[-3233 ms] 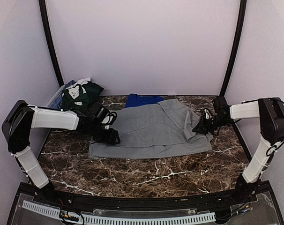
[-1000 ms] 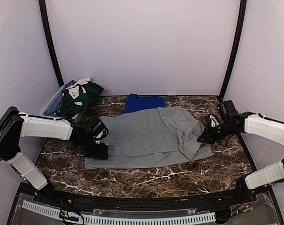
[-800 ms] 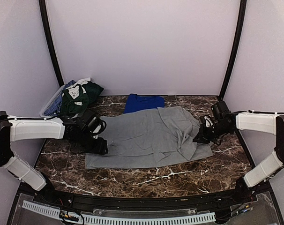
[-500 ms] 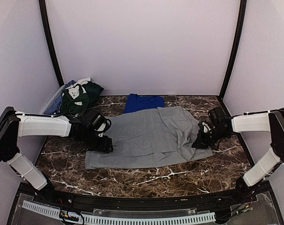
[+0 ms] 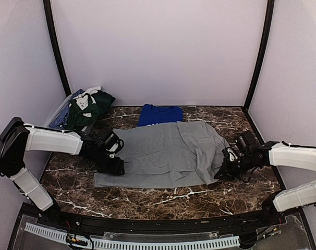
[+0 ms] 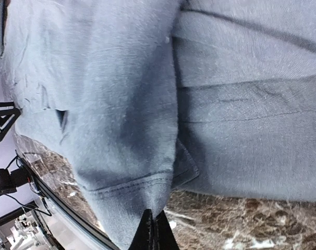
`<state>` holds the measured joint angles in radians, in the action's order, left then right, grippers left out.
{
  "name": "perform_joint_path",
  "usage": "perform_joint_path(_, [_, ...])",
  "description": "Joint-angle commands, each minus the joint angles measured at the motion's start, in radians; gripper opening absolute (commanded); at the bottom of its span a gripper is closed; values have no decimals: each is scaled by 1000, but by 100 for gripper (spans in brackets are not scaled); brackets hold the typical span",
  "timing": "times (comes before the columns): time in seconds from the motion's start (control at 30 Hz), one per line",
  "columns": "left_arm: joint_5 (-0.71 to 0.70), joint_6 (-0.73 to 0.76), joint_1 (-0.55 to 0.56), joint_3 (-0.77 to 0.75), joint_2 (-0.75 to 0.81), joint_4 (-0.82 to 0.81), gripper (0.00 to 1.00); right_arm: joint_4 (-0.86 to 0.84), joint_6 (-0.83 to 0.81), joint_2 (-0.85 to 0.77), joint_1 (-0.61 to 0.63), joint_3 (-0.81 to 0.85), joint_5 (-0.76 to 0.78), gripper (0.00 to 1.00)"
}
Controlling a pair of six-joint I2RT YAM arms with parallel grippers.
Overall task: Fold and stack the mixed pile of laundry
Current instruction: Move the 1/3-folded shirt to the center of the board.
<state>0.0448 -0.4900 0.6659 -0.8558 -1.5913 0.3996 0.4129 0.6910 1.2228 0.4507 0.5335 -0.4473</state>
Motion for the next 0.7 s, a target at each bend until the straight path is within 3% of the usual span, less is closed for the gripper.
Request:
perform_joint_path(0.0, [11, 31, -30, -43, 74, 19, 66, 112, 8, -135, 4, 129, 34, 0])
perform_joint_path(0.2, [-23, 94, -102, -213, 89, 3, 72, 184, -59, -129, -6, 396, 114, 0])
perform_joint_path(0.33, [-67, 156, -179, -374, -41, 14, 76, 167, -94, -53, -36, 498, 112, 0])
perform_joint_path(0.5, [-127, 227, -260, -616, -221, 93, 71, 137, -107, -2, -86, 610, 90, 0])
perform_joint_path(0.67, [-127, 295, -306, -729, -364, 59, 63, 133, -131, 34, -138, 698, 48, 0])
